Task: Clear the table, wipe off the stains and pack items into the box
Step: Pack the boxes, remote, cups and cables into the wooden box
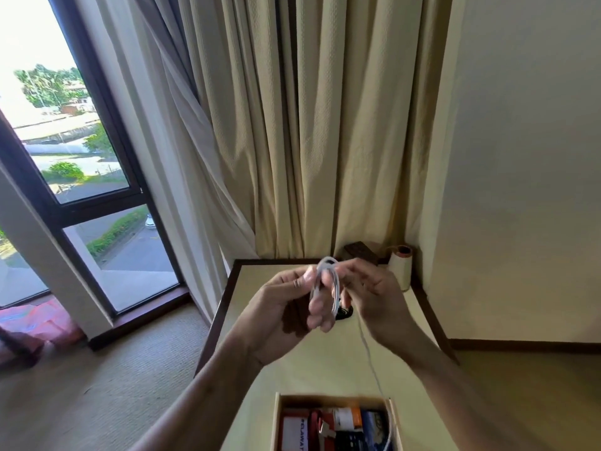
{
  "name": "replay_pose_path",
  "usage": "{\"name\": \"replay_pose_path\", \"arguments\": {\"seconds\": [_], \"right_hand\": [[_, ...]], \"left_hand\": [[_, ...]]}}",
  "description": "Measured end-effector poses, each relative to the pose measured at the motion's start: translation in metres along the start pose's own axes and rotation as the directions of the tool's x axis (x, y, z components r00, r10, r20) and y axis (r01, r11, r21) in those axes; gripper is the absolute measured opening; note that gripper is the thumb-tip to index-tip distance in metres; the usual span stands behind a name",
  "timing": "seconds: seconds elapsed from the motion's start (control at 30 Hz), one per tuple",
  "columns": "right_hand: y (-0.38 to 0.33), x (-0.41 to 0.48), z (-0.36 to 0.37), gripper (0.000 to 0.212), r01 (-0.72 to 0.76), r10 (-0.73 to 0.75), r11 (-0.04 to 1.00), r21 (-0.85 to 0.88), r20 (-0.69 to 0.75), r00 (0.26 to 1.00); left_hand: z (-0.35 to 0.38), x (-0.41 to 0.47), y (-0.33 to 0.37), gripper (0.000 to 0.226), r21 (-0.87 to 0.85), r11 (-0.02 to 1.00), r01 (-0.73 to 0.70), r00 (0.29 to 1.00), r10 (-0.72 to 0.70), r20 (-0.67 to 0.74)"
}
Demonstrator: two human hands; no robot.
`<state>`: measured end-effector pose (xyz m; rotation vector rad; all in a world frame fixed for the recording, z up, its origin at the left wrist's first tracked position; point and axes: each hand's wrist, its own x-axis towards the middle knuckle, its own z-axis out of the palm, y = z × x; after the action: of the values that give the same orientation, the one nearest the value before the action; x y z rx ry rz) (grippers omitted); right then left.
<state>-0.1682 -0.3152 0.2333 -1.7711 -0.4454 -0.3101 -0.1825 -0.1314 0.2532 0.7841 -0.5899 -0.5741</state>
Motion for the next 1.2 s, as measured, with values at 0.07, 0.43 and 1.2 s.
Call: {"name": "replay_pose_path", "arguments": {"seconds": [0.07, 0.43, 1.2], "right_hand": [[0.005, -0.015, 0.010, 0.022, -0.120, 0.117, 0.992, 0.025, 0.085, 0.989], [0.001, -0.020, 0.011, 0.031, 0.085, -0.060, 0.949, -0.305, 0.092, 0.994], [0.029, -0.045, 0.042, 0.041, -0.158, 0.208, 0.961, -0.225, 0.215, 0.954]], "left_hand": [[0.005, 0.005, -0.004, 0.031, -0.093, 0.987, -0.133, 0.989, 0.126, -0.077], [-0.008, 0.027, 0.031, 0.028, 0.984, 0.006, 0.178, 0.945, 0.279, -0.172], [-0.011, 0.011, 0.008, 0.017, 0.838, 0.544, -0.046, 0.873, 0.430, -0.231]]}}
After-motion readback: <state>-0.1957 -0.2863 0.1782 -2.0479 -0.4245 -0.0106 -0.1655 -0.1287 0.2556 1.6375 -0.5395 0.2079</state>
